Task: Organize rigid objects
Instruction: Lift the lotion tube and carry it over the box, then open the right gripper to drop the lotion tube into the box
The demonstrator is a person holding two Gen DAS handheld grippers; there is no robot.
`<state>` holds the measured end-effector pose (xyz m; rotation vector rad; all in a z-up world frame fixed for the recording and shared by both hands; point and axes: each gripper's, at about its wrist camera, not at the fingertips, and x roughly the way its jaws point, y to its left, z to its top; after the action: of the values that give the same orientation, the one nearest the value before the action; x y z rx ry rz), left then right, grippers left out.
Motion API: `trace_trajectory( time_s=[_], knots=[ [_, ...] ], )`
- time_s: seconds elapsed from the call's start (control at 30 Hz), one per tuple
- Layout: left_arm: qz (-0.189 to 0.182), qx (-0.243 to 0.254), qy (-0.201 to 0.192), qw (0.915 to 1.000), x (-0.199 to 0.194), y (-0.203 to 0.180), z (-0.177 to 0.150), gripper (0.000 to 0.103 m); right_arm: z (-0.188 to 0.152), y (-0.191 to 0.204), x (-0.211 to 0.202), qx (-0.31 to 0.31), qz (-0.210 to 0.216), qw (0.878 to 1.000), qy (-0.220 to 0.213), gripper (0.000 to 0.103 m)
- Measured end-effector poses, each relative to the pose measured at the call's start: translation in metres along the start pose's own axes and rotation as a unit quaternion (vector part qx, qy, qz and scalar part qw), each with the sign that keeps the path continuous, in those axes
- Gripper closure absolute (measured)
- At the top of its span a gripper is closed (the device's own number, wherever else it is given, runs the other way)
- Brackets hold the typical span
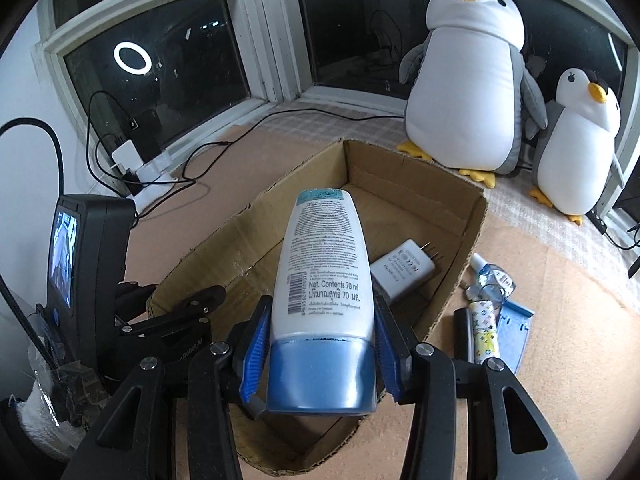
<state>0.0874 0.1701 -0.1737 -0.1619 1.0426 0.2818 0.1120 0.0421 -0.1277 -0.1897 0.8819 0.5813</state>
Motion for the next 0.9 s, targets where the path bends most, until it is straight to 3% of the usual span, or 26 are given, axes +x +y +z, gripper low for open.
trace_trajectory(
  time_s=[0.2, 0.33, 0.9],
  knots=[
    [0.000, 0.000, 0.000, 1.0000, 0.000, 0.000, 0.000, 0.082, 0.001, 0.004, 0.004, -0.002, 0.004, 1.000, 0.005, 0.059],
    [0.000, 0.000, 0.000, 1.0000, 0.000, 0.000, 0.000, 0.082, 0.001, 0.006, 0.003, -0.008, 0.004, 1.000, 0.002, 0.040],
    [0.001, 0.000, -0.001, 1.0000, 0.000, -0.001, -0.001, 0.082, 0.001, -0.001, -0.010, 0.006, -0.001, 1.000, -0.008, 0.039]
  ],
)
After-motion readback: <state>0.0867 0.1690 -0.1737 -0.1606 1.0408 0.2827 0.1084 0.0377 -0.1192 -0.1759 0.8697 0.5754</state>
